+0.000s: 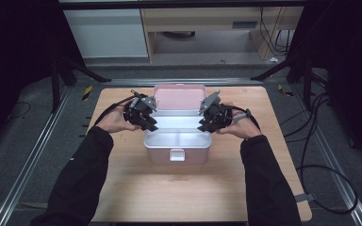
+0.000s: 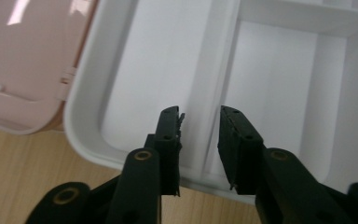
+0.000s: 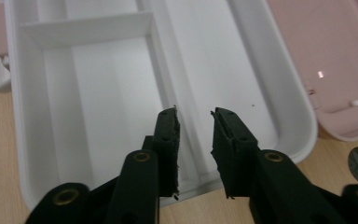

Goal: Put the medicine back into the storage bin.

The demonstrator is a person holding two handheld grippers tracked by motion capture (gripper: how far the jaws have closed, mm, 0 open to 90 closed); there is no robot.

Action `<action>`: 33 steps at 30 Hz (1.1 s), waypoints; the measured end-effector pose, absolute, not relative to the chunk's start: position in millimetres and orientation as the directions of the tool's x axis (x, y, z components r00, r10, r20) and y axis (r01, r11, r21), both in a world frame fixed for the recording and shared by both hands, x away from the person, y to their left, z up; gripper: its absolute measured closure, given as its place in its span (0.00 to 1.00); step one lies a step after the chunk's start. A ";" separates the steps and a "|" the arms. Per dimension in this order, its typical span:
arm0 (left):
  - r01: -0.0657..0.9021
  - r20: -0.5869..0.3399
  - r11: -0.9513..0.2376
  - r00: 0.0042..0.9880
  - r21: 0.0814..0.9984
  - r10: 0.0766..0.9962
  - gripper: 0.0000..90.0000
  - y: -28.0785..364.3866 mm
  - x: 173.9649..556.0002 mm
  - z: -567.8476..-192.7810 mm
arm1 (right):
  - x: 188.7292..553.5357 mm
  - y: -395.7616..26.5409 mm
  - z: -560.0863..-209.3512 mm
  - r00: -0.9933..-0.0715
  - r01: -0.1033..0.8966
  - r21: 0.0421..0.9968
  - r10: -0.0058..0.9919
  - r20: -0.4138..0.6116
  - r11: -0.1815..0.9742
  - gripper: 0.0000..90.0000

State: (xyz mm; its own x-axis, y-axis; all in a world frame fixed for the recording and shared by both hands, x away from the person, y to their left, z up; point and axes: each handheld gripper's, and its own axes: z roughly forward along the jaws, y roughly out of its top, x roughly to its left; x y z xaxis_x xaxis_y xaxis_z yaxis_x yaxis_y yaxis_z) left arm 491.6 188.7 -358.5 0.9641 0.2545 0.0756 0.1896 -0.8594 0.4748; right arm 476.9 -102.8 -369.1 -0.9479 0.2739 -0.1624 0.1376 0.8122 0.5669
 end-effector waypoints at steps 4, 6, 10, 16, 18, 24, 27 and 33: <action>0.231 0.094 -0.830 0.943 0.507 0.319 0.63 196.7 491.0 -349.9 | 474.5 -109.7 -361.8 -0.919 0.179 0.622 0.355 -0.171 0.763 0.59; 0.249 0.106 -0.822 0.931 0.513 0.349 0.58 199.3 491.5 -347.0 | 473.4 -112.6 -359.5 -0.904 0.208 0.649 0.398 -0.159 0.732 0.52; 0.294 0.119 -0.788 0.901 0.542 0.417 0.51 202.9 493.4 -342.9 | 470.1 -117.3 -357.6 -0.870 0.241 0.668 0.462 -0.173 0.704 0.41; 0.382 0.123 -0.705 0.825 0.597 0.551 0.40 207.9 498.9 -340.7 | 468.0 -126.4 -355.4 -0.808 0.289 0.704 0.560 -0.184 0.649 0.29; 0.416 0.107 -0.666 0.795 0.619 0.596 0.37 211.2 501.1 -341.1 | 468.4 -129.5 -354.3 -0.781 0.310 0.719 0.598 -0.181 0.622 0.26; 0.492 0.079 -0.578 0.713 0.651 0.696 0.30 220.4 511.4 -342.4 | 475.9 -138.7 -349.6 -0.689 0.367 0.762 0.706 -0.162 0.534 0.22; 0.505 0.064 -0.541 0.688 0.673 0.723 0.29 223.6 517.6 -344.0 | 480.2 -140.6 -351.5 -0.657 0.385 0.787 0.742 -0.133 0.483 0.21; 0.543 0.014 -0.466 0.641 0.699 0.768 0.27 224.1 531.6 -351.7 | 493.7 -138.2 -356.6 -0.594 0.423 0.797 0.796 -0.116 0.432 0.19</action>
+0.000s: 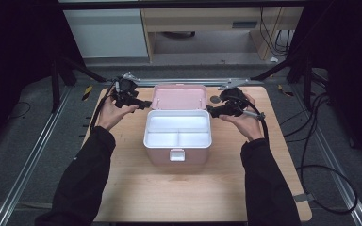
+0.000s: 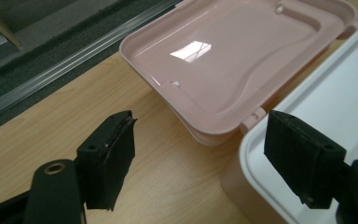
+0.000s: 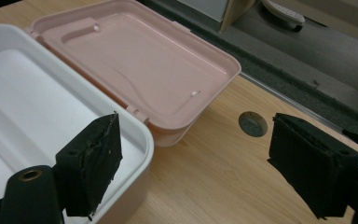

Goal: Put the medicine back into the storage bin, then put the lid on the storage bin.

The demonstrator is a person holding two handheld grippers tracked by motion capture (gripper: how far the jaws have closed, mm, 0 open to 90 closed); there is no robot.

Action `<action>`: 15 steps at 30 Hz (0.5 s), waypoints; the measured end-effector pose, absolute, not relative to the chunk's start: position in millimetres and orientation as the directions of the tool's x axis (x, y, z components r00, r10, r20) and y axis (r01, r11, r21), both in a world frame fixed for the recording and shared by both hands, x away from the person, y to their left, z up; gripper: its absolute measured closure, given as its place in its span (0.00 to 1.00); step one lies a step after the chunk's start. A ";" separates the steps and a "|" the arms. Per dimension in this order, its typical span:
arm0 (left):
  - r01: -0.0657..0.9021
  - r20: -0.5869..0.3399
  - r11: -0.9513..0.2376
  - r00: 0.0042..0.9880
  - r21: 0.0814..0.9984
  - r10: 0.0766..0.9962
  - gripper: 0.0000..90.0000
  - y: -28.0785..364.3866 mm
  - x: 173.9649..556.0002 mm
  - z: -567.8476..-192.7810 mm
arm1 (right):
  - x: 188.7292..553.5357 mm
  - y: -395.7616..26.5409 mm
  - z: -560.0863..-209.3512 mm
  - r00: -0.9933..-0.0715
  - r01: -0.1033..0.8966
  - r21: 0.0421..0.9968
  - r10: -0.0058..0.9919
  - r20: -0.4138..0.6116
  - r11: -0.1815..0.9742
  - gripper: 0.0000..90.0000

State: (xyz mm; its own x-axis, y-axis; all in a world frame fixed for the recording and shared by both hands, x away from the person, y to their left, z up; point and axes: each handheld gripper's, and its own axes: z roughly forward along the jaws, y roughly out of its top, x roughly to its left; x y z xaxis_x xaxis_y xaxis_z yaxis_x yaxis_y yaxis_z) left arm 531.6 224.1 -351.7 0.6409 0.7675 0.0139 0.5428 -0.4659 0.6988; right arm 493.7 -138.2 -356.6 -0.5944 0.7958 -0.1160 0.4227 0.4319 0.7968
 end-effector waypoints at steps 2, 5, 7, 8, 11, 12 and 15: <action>0.546 0.002 -0.450 0.634 0.707 0.773 0.27 222.4 534.9 -353.8 | 497.4 -137.1 -357.0 -0.581 0.422 0.810 0.808 -0.104 0.407 0.20; 0.548 -0.007 -0.436 0.628 0.714 0.778 0.27 219.7 539.3 -356.6 | 504.4 -136.2 -356.6 -0.565 0.426 0.825 0.821 -0.076 0.370 0.21; 0.552 -0.016 -0.420 0.618 0.720 0.786 0.27 218.6 542.2 -358.7 | 508.1 -136.4 -357.0 -0.549 0.421 0.841 0.834 -0.061 0.339 0.23; 0.553 -0.027 -0.410 0.618 0.725 0.786 0.27 218.2 544.2 -360.3 | 510.0 -136.9 -357.7 -0.545 0.424 0.847 0.837 -0.044 0.320 0.24; 0.559 -0.049 -0.398 0.620 0.728 0.783 0.30 217.4 550.5 -365.2 | 515.3 -138.8 -361.1 -0.532 0.441 0.846 0.847 -0.022 0.299 0.25; 0.561 -0.055 -0.394 0.621 0.728 0.782 0.30 217.0 552.0 -366.7 | 516.8 -139.4 -362.6 -0.531 0.445 0.844 0.847 -0.022 0.301 0.25; 0.559 -0.047 -0.397 0.619 0.728 0.784 0.31 215.4 556.6 -371.9 | 521.0 -139.9 -366.7 -0.527 0.456 0.837 0.850 -0.018 0.301 0.26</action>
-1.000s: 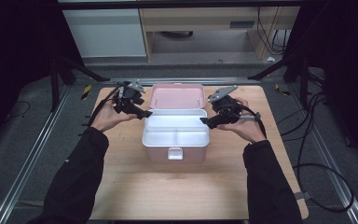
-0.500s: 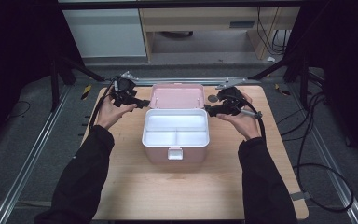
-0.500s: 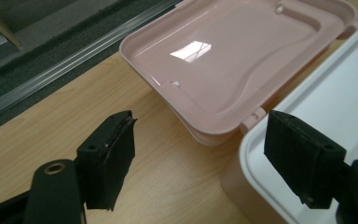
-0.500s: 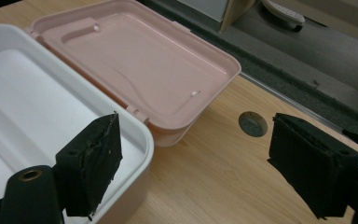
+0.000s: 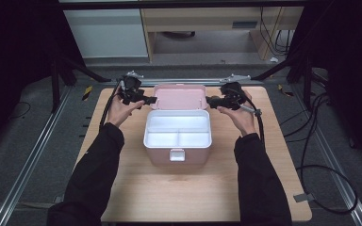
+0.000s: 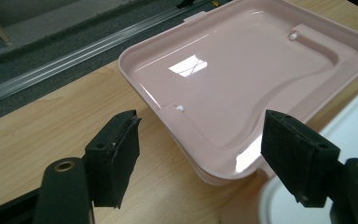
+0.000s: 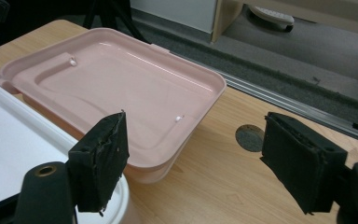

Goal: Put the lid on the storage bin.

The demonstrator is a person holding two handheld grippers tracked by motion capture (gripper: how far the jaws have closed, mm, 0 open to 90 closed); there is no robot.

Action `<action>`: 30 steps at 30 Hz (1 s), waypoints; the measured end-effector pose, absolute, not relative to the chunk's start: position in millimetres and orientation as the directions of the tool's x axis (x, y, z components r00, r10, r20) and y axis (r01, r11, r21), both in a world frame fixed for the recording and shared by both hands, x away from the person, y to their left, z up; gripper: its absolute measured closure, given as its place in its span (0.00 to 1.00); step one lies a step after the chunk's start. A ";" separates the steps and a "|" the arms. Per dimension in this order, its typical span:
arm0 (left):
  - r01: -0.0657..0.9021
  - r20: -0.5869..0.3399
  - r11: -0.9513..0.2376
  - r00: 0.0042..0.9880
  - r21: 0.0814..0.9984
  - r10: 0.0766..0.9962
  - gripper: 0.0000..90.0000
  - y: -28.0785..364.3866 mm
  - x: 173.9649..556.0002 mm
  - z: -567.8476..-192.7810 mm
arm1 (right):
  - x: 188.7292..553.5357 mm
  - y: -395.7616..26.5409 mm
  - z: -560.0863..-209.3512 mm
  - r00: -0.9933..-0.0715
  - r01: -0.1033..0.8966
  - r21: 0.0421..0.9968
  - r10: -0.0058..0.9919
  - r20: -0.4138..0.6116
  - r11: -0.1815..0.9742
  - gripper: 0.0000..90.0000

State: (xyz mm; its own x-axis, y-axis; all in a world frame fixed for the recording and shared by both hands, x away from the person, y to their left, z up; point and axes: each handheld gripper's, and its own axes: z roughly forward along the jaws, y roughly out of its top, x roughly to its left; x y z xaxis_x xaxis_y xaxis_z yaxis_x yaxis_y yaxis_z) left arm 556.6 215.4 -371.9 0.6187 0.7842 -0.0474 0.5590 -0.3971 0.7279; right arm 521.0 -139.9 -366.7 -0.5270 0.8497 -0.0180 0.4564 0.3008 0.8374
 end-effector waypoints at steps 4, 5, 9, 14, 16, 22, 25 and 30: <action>0.553 -0.042 -0.398 0.619 0.733 0.784 0.31 214.2 559.9 -375.5 | 528.1 -139.5 -371.5 -0.510 0.456 0.845 0.860 -0.008 0.278 0.28; 0.548 -0.036 -0.397 0.618 0.736 0.785 0.31 213.8 560.8 -376.2 | 530.2 -139.6 -373.0 -0.507 0.460 0.847 0.862 0.002 0.268 0.28; 0.554 -0.039 -0.390 0.610 0.735 0.791 0.32 212.8 566.0 -379.3 | 538.4 -134.7 -376.4 -0.508 0.470 0.840 0.861 0.006 0.271 0.28; 0.572 -0.046 -0.402 0.612 0.715 0.789 0.30 208.8 571.6 -384.0 | 547.9 -119.6 -381.6 -0.520 0.463 0.846 0.854 0.017 0.265 0.29; 0.573 -0.044 -0.408 0.615 0.711 0.787 0.29 207.1 572.5 -386.1 | 552.6 -115.3 -386.6 -0.524 0.466 0.847 0.851 0.032 0.255 0.29; 0.594 -0.060 -0.410 0.614 0.692 0.787 0.28 202.2 577.1 -396.5 | 566.2 -110.3 -409.2 -0.522 0.506 0.819 0.852 0.042 0.270 0.31; 0.604 -0.056 -0.424 0.614 0.675 0.787 0.28 199.9 580.4 -403.9 | 569.0 -108.7 -416.2 -0.528 0.527 0.805 0.847 0.060 0.272 0.31; 0.619 -0.090 -0.412 0.617 0.669 0.782 0.29 197.9 584.9 -414.8 | 572.8 -109.5 -421.2 -0.522 0.544 0.799 0.849 0.081 0.258 0.32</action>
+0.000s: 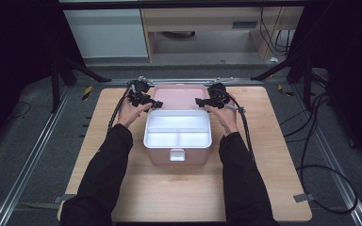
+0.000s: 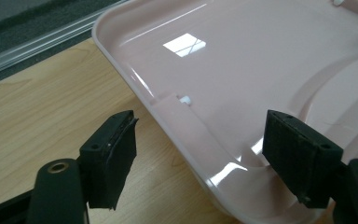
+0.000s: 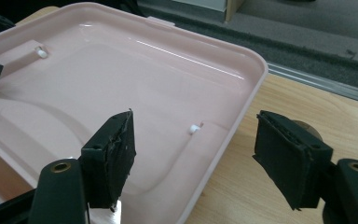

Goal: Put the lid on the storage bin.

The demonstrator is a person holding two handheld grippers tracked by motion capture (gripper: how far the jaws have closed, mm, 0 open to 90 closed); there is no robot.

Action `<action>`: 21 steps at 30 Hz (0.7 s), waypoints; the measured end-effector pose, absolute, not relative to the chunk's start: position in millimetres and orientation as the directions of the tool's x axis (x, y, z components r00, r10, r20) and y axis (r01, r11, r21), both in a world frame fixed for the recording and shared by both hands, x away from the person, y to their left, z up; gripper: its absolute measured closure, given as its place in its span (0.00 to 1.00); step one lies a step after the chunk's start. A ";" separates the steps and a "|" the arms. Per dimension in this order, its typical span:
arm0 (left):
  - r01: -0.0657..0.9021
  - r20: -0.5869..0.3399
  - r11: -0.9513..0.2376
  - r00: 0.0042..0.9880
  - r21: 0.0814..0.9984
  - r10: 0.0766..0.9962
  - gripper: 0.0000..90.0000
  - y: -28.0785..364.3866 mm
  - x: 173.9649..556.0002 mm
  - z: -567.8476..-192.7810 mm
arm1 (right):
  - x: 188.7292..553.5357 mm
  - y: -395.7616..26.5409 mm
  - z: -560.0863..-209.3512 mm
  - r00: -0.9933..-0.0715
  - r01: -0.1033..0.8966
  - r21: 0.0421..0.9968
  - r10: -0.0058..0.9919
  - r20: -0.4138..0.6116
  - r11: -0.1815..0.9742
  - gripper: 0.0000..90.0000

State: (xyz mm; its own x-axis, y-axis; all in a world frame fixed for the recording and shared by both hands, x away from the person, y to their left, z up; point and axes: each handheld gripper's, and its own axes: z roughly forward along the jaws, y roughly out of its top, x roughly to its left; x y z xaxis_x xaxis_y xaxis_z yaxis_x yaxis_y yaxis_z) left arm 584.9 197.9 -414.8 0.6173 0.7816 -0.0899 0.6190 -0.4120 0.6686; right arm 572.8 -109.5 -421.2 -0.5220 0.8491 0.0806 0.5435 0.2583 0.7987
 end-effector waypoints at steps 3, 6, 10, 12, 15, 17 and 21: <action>0.621 -0.104 -0.406 0.620 0.671 0.777 0.31 196.4 586.4 -417.8 | 575.0 -110.3 -425.8 -0.527 0.558 0.784 0.846 0.081 0.272 0.32; 0.627 -0.110 -0.400 0.615 0.668 0.781 0.32 195.9 587.3 -419.5 | 577.4 -109.9 -431.9 -0.542 0.573 0.763 0.837 0.079 0.299 0.32; 0.631 -0.116 -0.395 0.613 0.668 0.782 0.33 196.7 587.2 -419.2 | 578.0 -108.3 -433.9 -0.551 0.577 0.769 0.826 0.118 0.276 0.38; 0.631 -0.112 -0.398 0.612 0.665 0.783 0.33 196.9 586.6 -418.2 | 577.8 -105.2 -433.6 -0.552 0.573 0.770 0.826 0.109 0.281 0.36; 0.630 -0.107 -0.401 0.611 0.665 0.784 0.36 196.9 585.5 -416.6 | 578.0 -106.2 -432.9 -0.549 0.576 0.771 0.828 0.118 0.272 0.37; 0.629 -0.107 -0.398 0.610 0.668 0.785 0.37 197.2 584.8 -415.3 | 577.4 -106.4 -431.4 -0.546 0.576 0.773 0.829 0.123 0.265 0.38; 0.627 -0.136 -0.354 0.597 0.693 0.791 0.39 200.0 584.0 -411.3 | 575.7 -108.1 -426.3 -0.543 0.569 0.782 0.830 0.125 0.254 0.39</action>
